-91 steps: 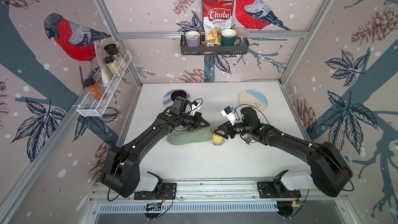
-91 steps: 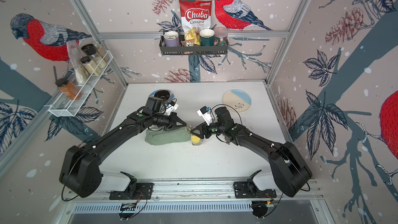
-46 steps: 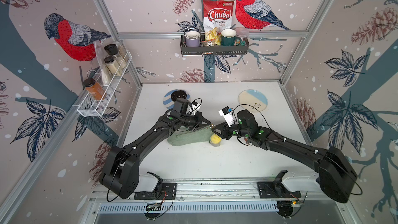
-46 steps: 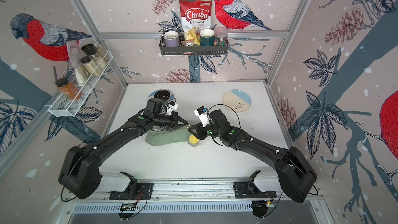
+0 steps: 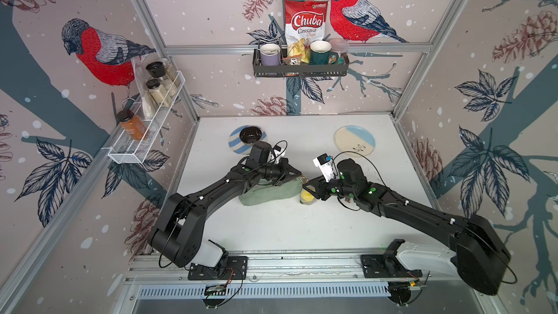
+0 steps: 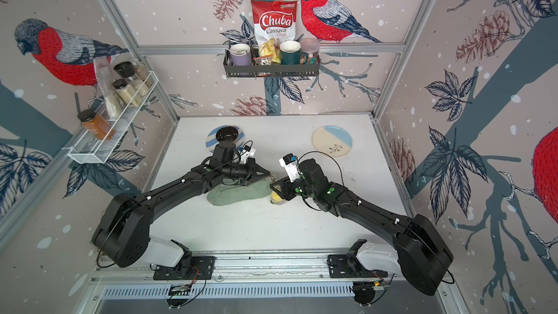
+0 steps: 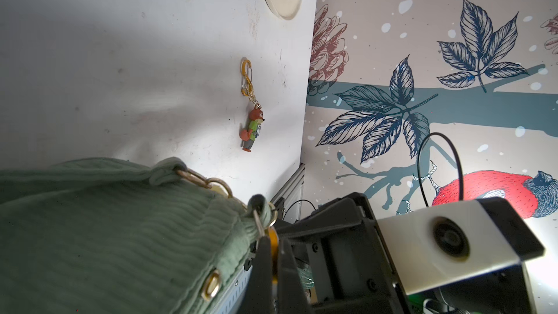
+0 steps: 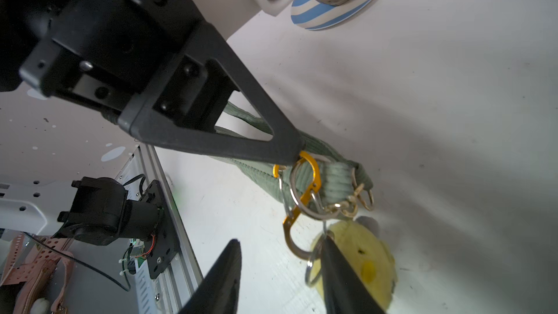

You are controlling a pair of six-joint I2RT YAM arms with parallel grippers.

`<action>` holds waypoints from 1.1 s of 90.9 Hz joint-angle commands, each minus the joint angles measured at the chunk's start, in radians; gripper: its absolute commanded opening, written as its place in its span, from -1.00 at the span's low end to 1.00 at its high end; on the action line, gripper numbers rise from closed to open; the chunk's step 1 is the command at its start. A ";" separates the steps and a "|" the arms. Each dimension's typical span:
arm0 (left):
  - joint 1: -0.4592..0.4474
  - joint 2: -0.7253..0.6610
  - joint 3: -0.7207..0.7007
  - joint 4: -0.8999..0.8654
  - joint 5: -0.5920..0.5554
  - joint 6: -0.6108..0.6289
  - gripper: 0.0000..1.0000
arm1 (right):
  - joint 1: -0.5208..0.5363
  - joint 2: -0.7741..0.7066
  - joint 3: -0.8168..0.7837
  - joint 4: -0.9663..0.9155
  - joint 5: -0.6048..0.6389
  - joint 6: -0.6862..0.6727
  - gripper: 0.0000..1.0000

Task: Remove the decoration from the bag
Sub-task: Remove the decoration item from the bag.

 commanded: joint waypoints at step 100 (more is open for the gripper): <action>-0.026 0.060 -0.036 0.169 0.015 -0.119 -1.00 | -0.046 0.034 -0.001 0.064 -0.075 0.105 -0.21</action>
